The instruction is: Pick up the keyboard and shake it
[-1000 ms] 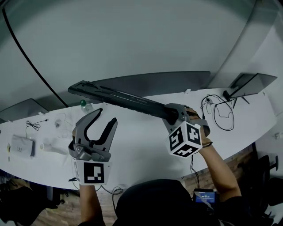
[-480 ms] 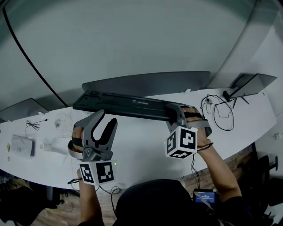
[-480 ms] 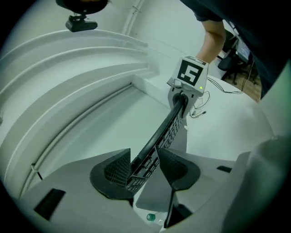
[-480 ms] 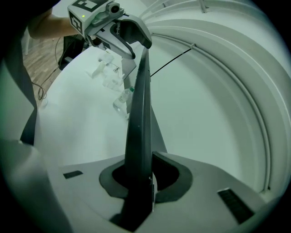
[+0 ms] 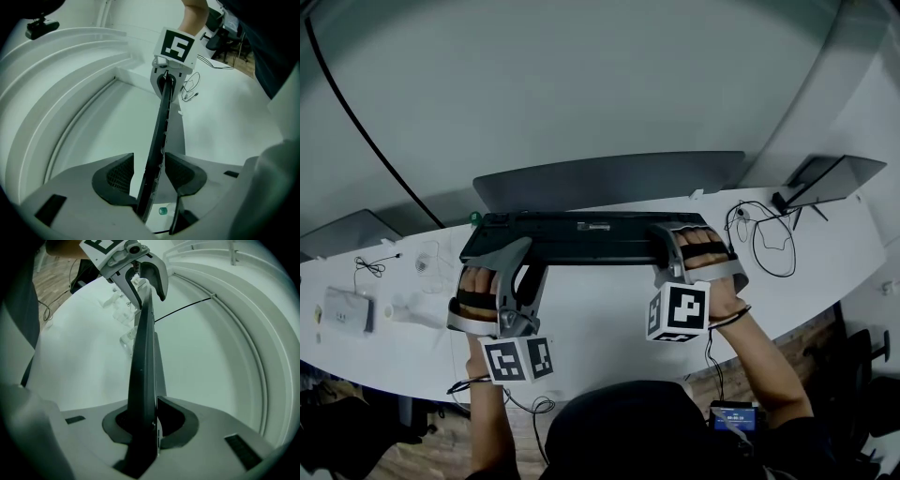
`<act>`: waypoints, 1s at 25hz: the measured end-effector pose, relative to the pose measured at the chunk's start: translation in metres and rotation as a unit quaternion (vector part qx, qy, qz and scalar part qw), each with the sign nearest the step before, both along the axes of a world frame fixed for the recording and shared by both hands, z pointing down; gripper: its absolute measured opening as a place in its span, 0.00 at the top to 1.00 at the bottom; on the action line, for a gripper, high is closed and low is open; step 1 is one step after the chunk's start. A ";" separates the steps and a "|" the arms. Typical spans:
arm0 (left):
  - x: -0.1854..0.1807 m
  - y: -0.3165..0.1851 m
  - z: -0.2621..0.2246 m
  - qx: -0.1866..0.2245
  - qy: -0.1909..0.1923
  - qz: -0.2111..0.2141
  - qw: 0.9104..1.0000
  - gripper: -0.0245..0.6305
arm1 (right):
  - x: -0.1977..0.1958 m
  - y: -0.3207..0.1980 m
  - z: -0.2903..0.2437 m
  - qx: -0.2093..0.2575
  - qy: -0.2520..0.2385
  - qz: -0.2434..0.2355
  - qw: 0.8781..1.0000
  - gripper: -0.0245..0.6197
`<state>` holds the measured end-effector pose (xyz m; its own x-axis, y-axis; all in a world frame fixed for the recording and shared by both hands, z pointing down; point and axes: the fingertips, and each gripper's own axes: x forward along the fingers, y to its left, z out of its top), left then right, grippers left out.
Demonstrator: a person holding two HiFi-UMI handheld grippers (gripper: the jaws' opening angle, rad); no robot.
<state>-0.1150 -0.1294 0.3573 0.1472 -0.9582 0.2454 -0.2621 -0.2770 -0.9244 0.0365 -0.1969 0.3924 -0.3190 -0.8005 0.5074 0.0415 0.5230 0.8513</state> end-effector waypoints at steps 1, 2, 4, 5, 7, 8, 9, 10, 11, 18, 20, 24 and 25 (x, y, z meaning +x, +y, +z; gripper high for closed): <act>0.000 -0.001 0.003 -0.003 -0.010 -0.001 1.000 0.64 | -0.001 0.001 -0.001 0.006 0.005 -0.003 1.000 0.83; 0.000 -0.001 0.005 -0.005 -0.020 -0.002 1.000 0.64 | -0.003 0.002 -0.002 0.010 0.009 -0.006 1.000 0.83; -0.001 -0.002 0.010 -0.008 -0.037 -0.003 0.999 0.64 | -0.006 0.006 -0.002 0.017 0.016 -0.014 1.000 0.83; -0.001 -0.002 0.012 -0.010 -0.042 -0.003 0.999 0.64 | -0.008 0.007 -0.003 0.020 0.019 -0.018 0.999 0.82; -0.002 -0.003 0.015 -0.015 -0.046 -0.006 0.999 0.64 | -0.010 0.010 -0.003 0.024 0.023 -0.023 0.999 0.82; -0.003 -0.003 0.016 -0.017 -0.046 -0.007 0.999 0.64 | -0.011 0.010 -0.003 0.025 0.025 -0.024 0.999 0.82; -0.004 -0.003 0.017 -0.019 -0.046 -0.008 0.999 0.64 | -0.012 0.011 -0.003 0.027 0.026 -0.025 0.999 0.82; -0.005 -0.003 0.018 -0.022 -0.046 -0.009 0.999 0.64 | -0.013 0.012 -0.004 0.029 0.028 -0.027 0.999 0.82; -0.005 -0.003 0.021 -0.026 -0.047 -0.009 0.999 0.64 | -0.014 0.014 -0.005 0.033 0.029 -0.030 0.999 0.82; -0.007 -0.003 0.030 -0.045 -0.050 -0.012 0.998 0.68 | -0.024 0.022 -0.012 0.051 0.038 -0.045 0.997 0.81; -0.007 -0.003 0.032 -0.047 -0.054 -0.013 0.997 0.72 | -0.025 0.023 -0.014 0.056 0.041 -0.045 0.997 0.81; -0.008 -0.002 0.038 -0.054 -0.058 -0.014 0.997 0.78 | -0.025 0.023 -0.015 0.064 0.047 -0.044 0.996 0.81; -0.008 -0.003 0.039 -0.057 -0.057 -0.013 0.997 0.79 | -0.025 0.023 -0.014 0.064 0.047 -0.044 0.996 0.81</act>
<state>-0.1226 -0.1319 0.3966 0.0868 -0.9266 0.3658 -0.1653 -0.3755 -0.9120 0.0114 -0.1736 0.3779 -0.3457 -0.8320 0.4339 0.1654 0.4011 0.9010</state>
